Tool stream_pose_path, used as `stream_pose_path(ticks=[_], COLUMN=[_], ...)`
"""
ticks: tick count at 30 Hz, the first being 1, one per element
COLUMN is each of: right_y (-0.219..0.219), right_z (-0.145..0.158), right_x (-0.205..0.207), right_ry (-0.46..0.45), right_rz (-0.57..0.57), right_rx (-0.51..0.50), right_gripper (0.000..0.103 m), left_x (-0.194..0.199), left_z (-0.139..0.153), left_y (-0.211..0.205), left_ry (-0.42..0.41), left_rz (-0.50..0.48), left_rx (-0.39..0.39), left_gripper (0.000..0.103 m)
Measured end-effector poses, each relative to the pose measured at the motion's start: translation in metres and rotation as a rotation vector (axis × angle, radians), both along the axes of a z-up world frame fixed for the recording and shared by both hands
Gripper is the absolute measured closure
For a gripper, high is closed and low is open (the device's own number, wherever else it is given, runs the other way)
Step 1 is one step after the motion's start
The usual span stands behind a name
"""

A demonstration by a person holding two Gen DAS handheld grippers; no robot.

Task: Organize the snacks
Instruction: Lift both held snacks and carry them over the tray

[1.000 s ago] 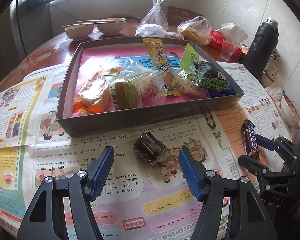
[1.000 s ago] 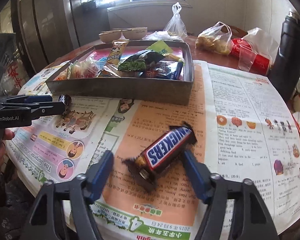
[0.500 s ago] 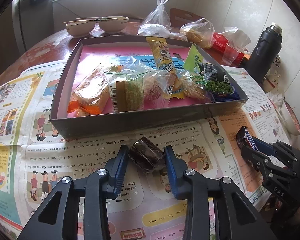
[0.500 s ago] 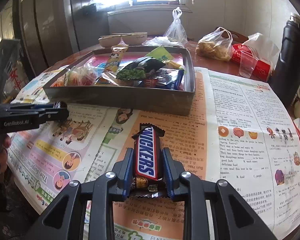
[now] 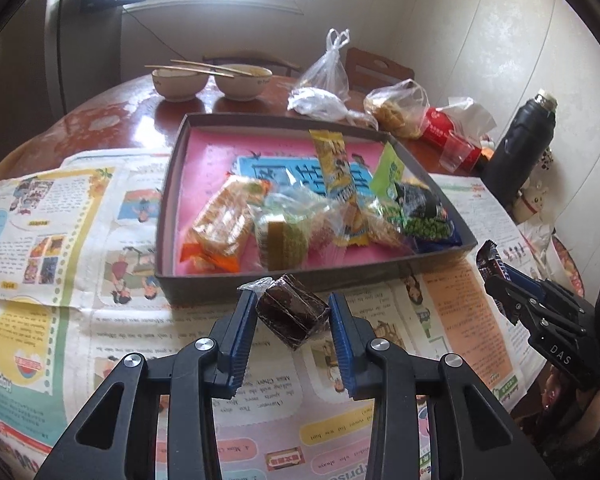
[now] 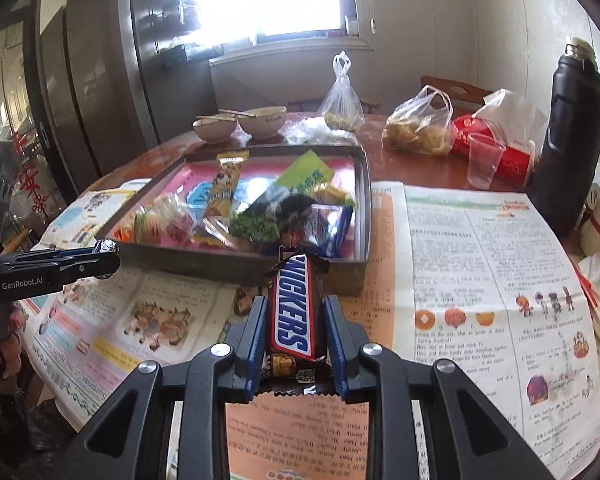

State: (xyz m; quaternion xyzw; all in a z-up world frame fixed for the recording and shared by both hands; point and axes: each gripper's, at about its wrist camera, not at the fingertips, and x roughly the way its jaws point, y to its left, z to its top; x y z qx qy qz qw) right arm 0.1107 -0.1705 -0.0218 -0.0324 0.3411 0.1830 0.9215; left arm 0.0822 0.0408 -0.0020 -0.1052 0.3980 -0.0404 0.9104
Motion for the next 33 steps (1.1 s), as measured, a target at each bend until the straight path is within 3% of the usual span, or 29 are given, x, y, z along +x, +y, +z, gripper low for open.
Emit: stream_pose_path(ticks=[15, 33], right_y=[0.023, 0.014], right_z=[0.026, 0.007], right_x=[0.035, 0.075], right_ry=[-0.051, -0.002], right_rz=[0.016, -0.058], right_rx=[0.033, 0.045], right_gripper=[0.075, 0.074], left_x=[0.028, 0.053], left_z=[0.013, -0.003], left_y=[0.029, 0.024], left_ry=[-0.038, -0.016], left_rz=[0.090, 0.086], left_rx=[0.011, 0.038], left_gripper=[0.065, 0.065])
